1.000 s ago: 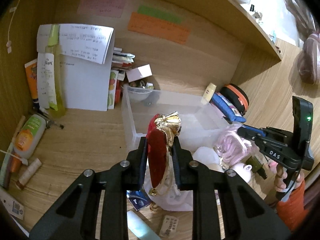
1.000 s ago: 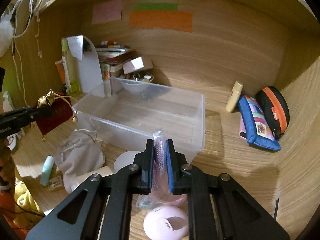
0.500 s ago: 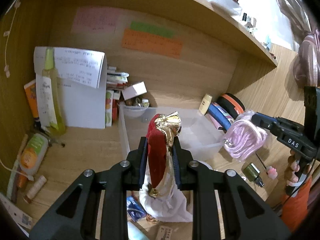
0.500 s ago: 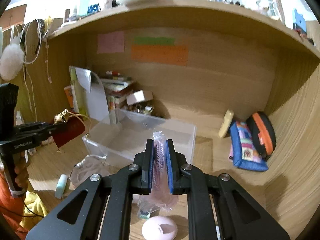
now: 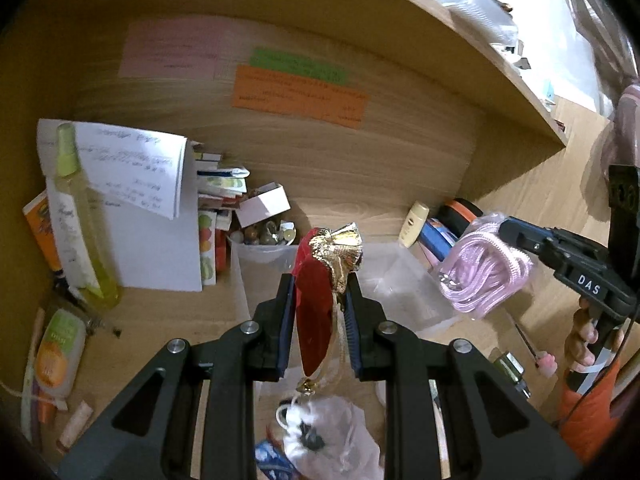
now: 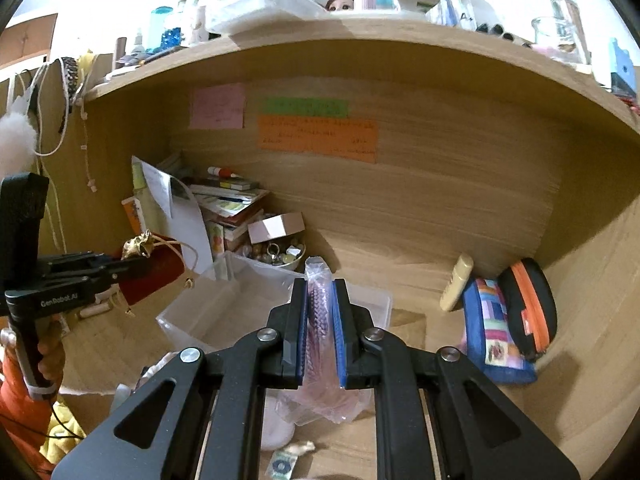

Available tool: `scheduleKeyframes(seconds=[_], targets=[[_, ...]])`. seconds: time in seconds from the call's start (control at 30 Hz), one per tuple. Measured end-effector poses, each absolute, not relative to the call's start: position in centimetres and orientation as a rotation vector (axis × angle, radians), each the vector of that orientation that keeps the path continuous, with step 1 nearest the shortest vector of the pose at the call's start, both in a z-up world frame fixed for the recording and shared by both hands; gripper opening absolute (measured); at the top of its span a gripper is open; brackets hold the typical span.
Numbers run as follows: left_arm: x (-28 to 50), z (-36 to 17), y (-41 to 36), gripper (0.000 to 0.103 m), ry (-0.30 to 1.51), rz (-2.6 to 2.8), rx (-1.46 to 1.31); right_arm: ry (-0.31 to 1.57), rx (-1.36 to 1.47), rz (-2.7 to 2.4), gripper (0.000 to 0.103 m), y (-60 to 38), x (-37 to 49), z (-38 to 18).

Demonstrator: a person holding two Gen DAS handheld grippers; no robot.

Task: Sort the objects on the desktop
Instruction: 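Carry both held items over the clear box and open both tools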

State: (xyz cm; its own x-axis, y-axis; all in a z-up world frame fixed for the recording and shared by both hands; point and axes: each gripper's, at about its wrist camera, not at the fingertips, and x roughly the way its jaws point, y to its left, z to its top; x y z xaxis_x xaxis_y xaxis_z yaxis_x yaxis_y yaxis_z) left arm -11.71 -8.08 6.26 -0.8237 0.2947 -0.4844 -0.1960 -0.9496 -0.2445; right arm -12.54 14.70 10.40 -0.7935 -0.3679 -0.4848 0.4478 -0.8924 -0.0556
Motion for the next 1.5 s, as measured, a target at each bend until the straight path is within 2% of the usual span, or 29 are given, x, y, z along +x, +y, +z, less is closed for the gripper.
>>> scheduleKeyframes(seconds=[0.27, 0.53, 0.8, 1.07, 1.13, 1.17, 1.2, 1.33, 1.5], targets=[[-15.7, 5.2, -6.9, 0.022, -0.262, 2.737, -0.846, 0.215, 0.712, -2.571, 0.01, 13.8, -16.1, 8.9], [-19.3, 1.6, -7.1, 0.022, -0.285, 2.699, -1.01, 0.212, 0.825, -2.53, 0.01, 13.9, -19.0, 5.8], [-19.5, -0.4, -9.0, 0.024, -0.329, 2.713, -1.102, 0.227, 0.927, -2.558, 0.01, 15.3, -21.4, 3.0], [-17.4, 0.3, -7.5, 0.028, -0.188, 2.802, -1.047, 0.283, 0.907, -2.625, 0.011, 16.2, -20.4, 3.0], [-16.8, 0.5, -7.3, 0.038, -0.154, 2.834, -1.037, 0.309, 0.902, -2.642, 0.011, 16.2, -19.9, 2.9], [-16.5, 0.6, -7.2, 0.053, -0.126, 2.875, -1.03, 0.32, 0.901, -2.648, 0.011, 16.2, -19.7, 2.9], [-16.6, 0.5, -7.2, 0.063, -0.111, 2.898, -1.018, 0.336, 0.898, -2.658, 0.011, 16.3, -19.5, 2.8], [-16.7, 0.1, -7.7, 0.064, -0.117, 2.897, -1.036, 0.369, 0.894, -2.676, 0.013, 16.2, -19.2, 2.6], [-17.4, -1.2, -8.5, 0.064, -0.163, 2.877, -1.122, 0.332, 0.898, -2.707, 0.033, 16.9, -19.1, 2.5]])
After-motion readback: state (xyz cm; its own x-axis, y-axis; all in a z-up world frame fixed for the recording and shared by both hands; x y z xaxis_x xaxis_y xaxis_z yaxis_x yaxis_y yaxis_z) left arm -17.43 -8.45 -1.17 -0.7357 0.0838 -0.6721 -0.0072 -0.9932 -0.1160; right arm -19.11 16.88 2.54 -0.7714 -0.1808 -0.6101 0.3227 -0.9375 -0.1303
